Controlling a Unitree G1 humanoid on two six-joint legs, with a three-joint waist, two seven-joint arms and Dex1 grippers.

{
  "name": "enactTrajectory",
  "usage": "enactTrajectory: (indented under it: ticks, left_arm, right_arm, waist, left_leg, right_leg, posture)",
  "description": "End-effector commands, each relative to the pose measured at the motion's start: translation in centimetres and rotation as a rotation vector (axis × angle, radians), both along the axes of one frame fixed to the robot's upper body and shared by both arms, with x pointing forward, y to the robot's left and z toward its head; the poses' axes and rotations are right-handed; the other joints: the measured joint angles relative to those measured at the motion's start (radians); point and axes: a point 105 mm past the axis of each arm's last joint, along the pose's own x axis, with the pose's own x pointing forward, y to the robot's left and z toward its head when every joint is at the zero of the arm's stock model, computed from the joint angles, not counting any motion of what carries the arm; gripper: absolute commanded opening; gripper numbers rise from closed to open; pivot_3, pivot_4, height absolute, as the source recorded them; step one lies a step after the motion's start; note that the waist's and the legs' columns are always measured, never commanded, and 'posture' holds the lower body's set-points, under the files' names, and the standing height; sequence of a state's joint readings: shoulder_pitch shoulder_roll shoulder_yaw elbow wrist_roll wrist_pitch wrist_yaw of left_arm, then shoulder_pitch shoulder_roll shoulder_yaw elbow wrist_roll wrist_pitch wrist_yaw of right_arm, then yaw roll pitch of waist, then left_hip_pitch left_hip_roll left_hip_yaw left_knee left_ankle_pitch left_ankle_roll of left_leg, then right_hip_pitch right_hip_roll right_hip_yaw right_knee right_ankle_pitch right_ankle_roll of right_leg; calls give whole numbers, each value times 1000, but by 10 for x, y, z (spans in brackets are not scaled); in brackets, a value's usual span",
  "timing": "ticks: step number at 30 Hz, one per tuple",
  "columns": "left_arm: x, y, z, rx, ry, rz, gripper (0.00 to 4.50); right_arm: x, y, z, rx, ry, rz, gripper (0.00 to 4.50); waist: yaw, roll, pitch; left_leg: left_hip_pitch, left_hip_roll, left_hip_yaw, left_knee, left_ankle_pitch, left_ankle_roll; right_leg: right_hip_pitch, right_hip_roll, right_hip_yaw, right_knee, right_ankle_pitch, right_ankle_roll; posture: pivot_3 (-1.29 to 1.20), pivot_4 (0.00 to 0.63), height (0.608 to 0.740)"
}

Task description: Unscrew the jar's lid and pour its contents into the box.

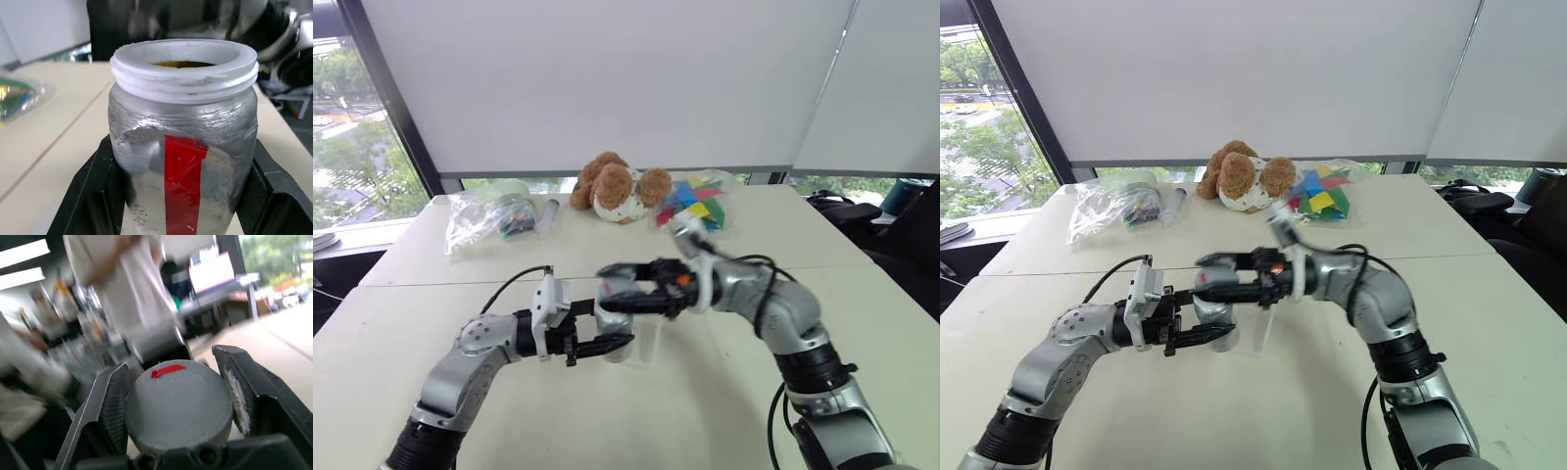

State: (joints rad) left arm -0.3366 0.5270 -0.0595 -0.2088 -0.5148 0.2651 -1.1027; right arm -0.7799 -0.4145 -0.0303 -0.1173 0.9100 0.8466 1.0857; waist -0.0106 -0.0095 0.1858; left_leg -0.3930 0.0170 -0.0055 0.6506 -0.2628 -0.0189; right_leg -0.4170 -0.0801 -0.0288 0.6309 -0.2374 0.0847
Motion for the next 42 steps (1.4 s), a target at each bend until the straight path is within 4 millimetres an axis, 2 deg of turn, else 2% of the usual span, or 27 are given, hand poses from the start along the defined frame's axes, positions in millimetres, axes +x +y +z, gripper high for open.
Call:
enactTrajectory:
  ticks: [1,4,6,9,11,13,17,22,23,24,27,29,31,35,38,42]
  left_arm:
    - [-1,6,12,-29,-24,1,2202]
    - [3,15,18,-50,-15,31,2202]
    - [7,22,24,-69,0,58,2202]
    - [14,33,33,-93,24,90,2202]
    - [19,38,37,-101,41,108,2202]
    - [25,43,39,-101,52,128,2202]
    - [35,47,39,-88,56,167,2202]
    - [48,48,41,-65,14,222,2202]
    - [50,48,41,-53,-2,232,2202]
    - [53,49,40,-34,-7,250,2202]
    - [60,52,41,5,-59,305,2202]
    - [68,55,43,48,-118,372,2202]
    - [75,58,44,92,-176,426,2202]
    - [77,54,47,174,-341,433,2202]
    - [82,45,42,326,-546,446,2202]
    - [91,34,41,459,-854,507,2202]
  right_arm:
    - [3,-29,9,65,55,-97,2371]
    - [32,-67,-21,-59,-77,-411,2371]
    - [45,-98,-51,-200,-232,-572,2371]
    - [54,-139,-88,-279,-218,-710,2371]
    - [61,-159,-110,-320,-218,-789,2371]
    - [66,-172,-130,-366,-213,-835,2371]
    - [73,-190,-155,-400,-191,-909,2371]
    - [81,-209,-170,-372,-101,-1011,2371]
    - [79,-211,-173,-359,-43,-1001,2863]
    - [78,-213,-171,-356,-67,-1004,3392]
    - [73,-222,-156,-313,-118,-1025,4459]
    - [63,-225,-140,-302,-183,-1009,4459]
    - [46,-216,-122,-293,-244,-943,4459]
    - [7,-178,-103,-310,-304,-766,4459]
    - [-20,-150,-104,-330,-307,-671,4459]
    - [-31,-141,-114,-340,-280,-682,4459]
  waist:
    - [1,0,0]
    - [4,0,0]
    - [4,0,0]
    - [0,-1,0]
    - [-7,-1,1]
    - [-10,-1,1]
    - [-8,-1,1]
    - [-2,-1,1]
    - [-1,-1,1]
    - [-1,-1,1]
    - [-2,-1,1]
    - [0,-1,1]
    - [4,0,1]
    - [3,0,1]
    - [4,0,2]
    - [10,-1,2]
  left_leg:
    - [0,0,0,0,0,0]
    - [0,0,0,0,0,0]
    - [0,-1,1,0,0,0]
    - [0,-1,1,0,0,0]
    - [1,-1,2,0,0,0]
    - [2,0,3,0,0,0]
    - [2,0,2,0,0,0]
    - [2,0,2,0,0,0]
    - [2,0,2,0,0,0]
    - [2,0,2,0,0,0]
    - [2,-1,2,0,0,0]
    - [2,-1,2,0,0,0]
    - [2,-1,1,0,0,0]
    - [2,-1,1,0,0,0]
    - [3,0,1,0,0,0]
    - [4,-1,1,1,0,-1]
  right_leg:
    - [0,0,0,0,0,0]
    - [1,0,0,-1,0,0]
    - [1,0,0,-2,0,0]
    - [1,0,0,-2,-1,1]
    - [1,0,1,-1,-1,1]
    - [1,1,2,-1,-1,1]
    - [1,2,2,0,-1,1]
    - [2,1,2,-1,-1,1]
    - [2,1,2,-1,-1,1]
    - [2,1,2,-1,-1,1]
    - [3,1,2,-1,-1,1]
    - [3,1,2,-1,-1,1]
    - [3,1,2,-1,-1,1]
    - [3,0,2,-1,-1,2]
    - [4,0,1,-1,-1,2]
    - [5,0,2,-2,-1,1]
  posture:
    - [0,150,740]
    - [0,150,740]
    - [0,150,740]
    - [0,150,740]
    - [0,150,740]
    - [0,150,740]
    - [0,150,740]
    - [0,150,740]
    - [0,150,740]
    - [0,150,740]
    - [0,150,740]
    - [0,150,740]
    - [0,150,740]
    - [0,150,740]
    - [0,150,740]
    - [0,150,740]
